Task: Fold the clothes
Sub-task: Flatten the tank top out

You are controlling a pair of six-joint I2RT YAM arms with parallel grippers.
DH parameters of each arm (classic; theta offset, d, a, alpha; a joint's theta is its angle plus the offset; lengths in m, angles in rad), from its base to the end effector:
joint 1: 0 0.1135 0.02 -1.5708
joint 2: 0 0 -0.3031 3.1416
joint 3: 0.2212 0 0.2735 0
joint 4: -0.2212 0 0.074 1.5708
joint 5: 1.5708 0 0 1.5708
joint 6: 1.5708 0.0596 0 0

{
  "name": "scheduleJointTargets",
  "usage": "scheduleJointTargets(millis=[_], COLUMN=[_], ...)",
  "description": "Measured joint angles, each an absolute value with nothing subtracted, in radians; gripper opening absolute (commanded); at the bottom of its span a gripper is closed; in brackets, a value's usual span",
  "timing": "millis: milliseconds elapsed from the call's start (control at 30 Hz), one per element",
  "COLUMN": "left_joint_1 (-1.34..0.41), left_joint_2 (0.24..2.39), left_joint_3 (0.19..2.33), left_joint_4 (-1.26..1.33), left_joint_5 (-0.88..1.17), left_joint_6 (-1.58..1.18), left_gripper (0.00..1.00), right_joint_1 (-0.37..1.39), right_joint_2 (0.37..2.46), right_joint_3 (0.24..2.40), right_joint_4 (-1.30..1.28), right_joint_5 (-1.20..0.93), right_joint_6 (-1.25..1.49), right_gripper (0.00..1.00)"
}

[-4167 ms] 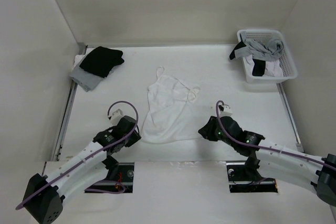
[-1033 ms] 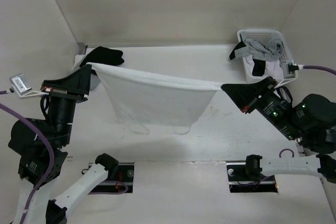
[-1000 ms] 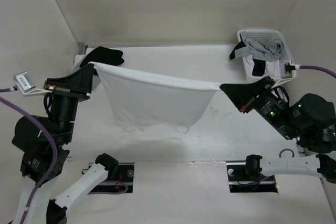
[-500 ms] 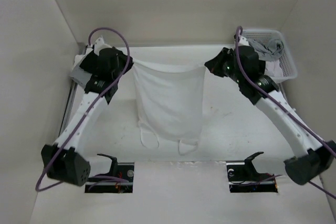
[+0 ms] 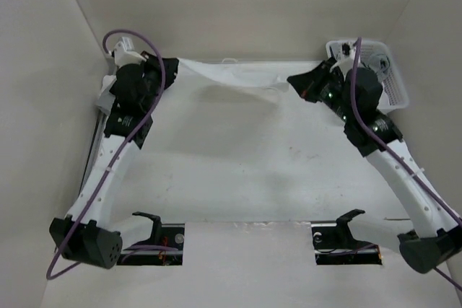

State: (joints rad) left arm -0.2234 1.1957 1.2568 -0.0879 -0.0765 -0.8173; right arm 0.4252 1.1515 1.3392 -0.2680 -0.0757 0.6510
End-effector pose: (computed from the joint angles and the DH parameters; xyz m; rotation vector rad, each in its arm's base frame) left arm 0.2984 -0.0631 0.4681 -0.5407 1.5573 -0.7427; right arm 0.2537 0.1198 0.4884 0.1345 1.7213 0.8721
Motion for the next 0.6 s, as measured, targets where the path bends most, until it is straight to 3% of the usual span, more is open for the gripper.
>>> scheduleJointTargets(millis=[200, 367, 600], left_joint_1=[-0.223, -0.223, -0.216], left_joint_2=[1.019, 0.89, 0.59], left_joint_3=[0.79, 0.414, 0.282], left_joint_4=[0.012, -0.074, -0.242], left_joint_5=[-0.071, -0.056, -0.029], left_joint_6=[-0.842, -0.852, -0.858], left_gripper=[0.03, 0.03, 0.02], right_joint_1=[0.513, 0.65, 0.945], right_joint_2=[0.976, 0.899, 0.677], right_joint_3=[0.846, 0.463, 0.213], right_joint_4=[-0.159, -0.15, -0.169], right_joint_5=[-0.037, 0.011, 0.108], right_joint_6=[0.702, 0.794, 1.01], right_gripper=[0.0, 0.0, 0.0])
